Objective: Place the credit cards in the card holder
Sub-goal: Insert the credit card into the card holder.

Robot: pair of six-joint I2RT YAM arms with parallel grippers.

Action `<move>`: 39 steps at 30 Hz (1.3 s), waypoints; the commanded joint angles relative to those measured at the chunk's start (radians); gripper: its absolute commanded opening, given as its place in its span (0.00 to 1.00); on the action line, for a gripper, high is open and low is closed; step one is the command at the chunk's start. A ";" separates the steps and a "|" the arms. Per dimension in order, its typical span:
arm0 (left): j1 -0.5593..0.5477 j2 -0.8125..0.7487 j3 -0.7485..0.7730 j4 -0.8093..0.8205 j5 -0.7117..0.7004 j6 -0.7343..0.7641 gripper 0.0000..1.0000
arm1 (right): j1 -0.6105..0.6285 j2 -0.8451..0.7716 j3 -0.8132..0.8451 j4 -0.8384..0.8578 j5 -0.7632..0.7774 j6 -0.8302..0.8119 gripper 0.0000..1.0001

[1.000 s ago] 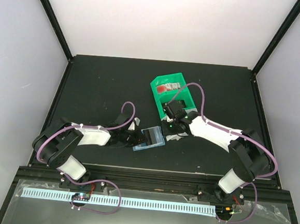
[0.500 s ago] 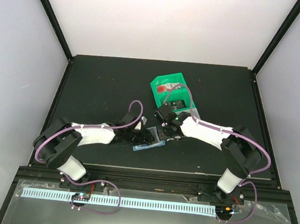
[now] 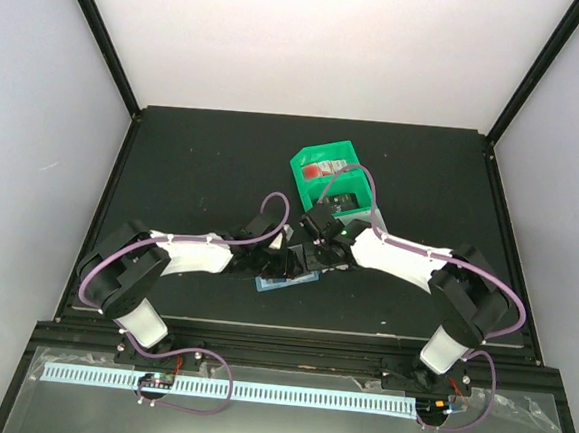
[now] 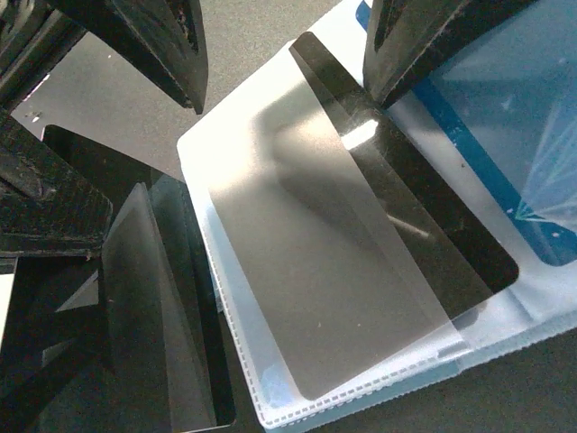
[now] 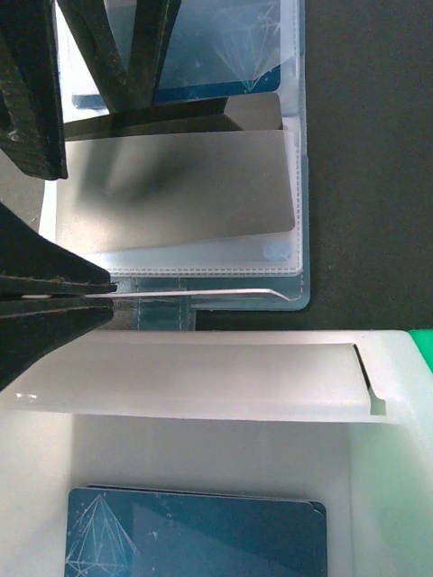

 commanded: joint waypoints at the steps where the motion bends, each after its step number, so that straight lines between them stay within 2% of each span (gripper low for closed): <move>1: -0.005 0.035 0.018 -0.005 -0.068 0.091 0.49 | 0.002 0.003 -0.041 0.047 -0.005 0.031 0.01; 7: -0.005 0.031 0.018 0.037 -0.120 0.177 0.49 | 0.002 0.007 -0.053 0.068 -0.017 0.036 0.01; 14: -0.005 0.047 0.014 0.105 -0.087 0.249 0.52 | 0.002 0.008 -0.060 0.080 -0.021 0.044 0.01; 19: 0.000 0.005 0.001 0.037 -0.186 0.197 0.54 | 0.002 0.006 -0.057 0.068 0.001 0.055 0.01; 24: 0.007 -0.048 -0.016 0.026 -0.207 0.171 0.62 | 0.002 0.014 -0.052 0.055 0.024 0.069 0.01; 32: 0.043 0.035 0.018 0.072 -0.134 0.178 0.62 | 0.003 0.024 -0.045 0.064 0.005 0.068 0.01; 39: 0.055 0.060 0.027 0.164 -0.030 0.252 0.56 | 0.001 0.032 -0.041 0.070 -0.010 0.067 0.01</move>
